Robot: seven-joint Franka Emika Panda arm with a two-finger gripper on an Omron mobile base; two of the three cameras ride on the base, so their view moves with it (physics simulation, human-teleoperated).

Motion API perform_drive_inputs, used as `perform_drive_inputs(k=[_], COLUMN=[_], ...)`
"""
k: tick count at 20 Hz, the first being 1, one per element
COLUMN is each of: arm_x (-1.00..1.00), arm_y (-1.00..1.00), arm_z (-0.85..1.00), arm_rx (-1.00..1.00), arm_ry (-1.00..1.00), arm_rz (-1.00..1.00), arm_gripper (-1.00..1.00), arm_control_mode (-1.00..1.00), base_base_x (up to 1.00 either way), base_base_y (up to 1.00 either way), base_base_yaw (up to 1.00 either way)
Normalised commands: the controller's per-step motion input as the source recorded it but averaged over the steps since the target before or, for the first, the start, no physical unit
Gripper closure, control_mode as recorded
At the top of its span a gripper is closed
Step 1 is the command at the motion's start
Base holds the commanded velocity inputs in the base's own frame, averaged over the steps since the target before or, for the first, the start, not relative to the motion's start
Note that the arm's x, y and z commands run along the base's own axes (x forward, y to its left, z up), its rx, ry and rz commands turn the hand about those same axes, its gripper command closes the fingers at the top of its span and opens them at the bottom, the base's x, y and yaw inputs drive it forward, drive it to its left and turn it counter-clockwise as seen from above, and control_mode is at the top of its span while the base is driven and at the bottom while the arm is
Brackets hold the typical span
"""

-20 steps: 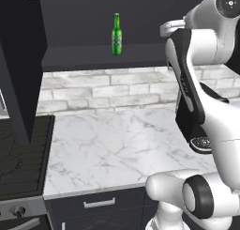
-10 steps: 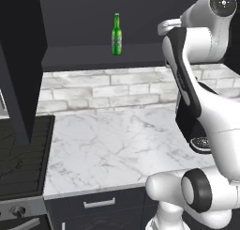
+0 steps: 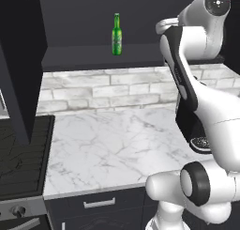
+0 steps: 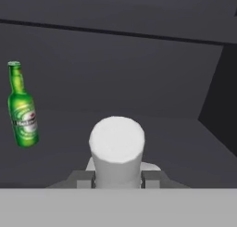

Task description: Sort all alcoholic drinks to one cabinet, and non-alcoholic drinks to the other.

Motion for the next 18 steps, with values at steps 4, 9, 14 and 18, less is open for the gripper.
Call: perform_drive_inputs(k=[4,9,14,18], arm_x=[0.21,0.21,0.21,0.19], arm_y=[-0.04,-0.05,-0.03,-0.02], arm_z=[0.0,0.0,0.0,0.0], arm_rx=[0.0,0.0,0.0,0.0], arm_ry=[0.0,0.0,0.0,0.0], arm_rz=[0.0,0.0,-0.01,-0.01], arm_gripper=[1.0,1.0,1.0,1.0], arm_control_mode=[-1.0,-1.0,-1.0,-1.0], base_base_x=[0.0,0.0,0.0,0.0], base_base_y=[0.0,0.0,0.0,0.0], base_base_yaw=[0.0,0.0,0.0,0.0])
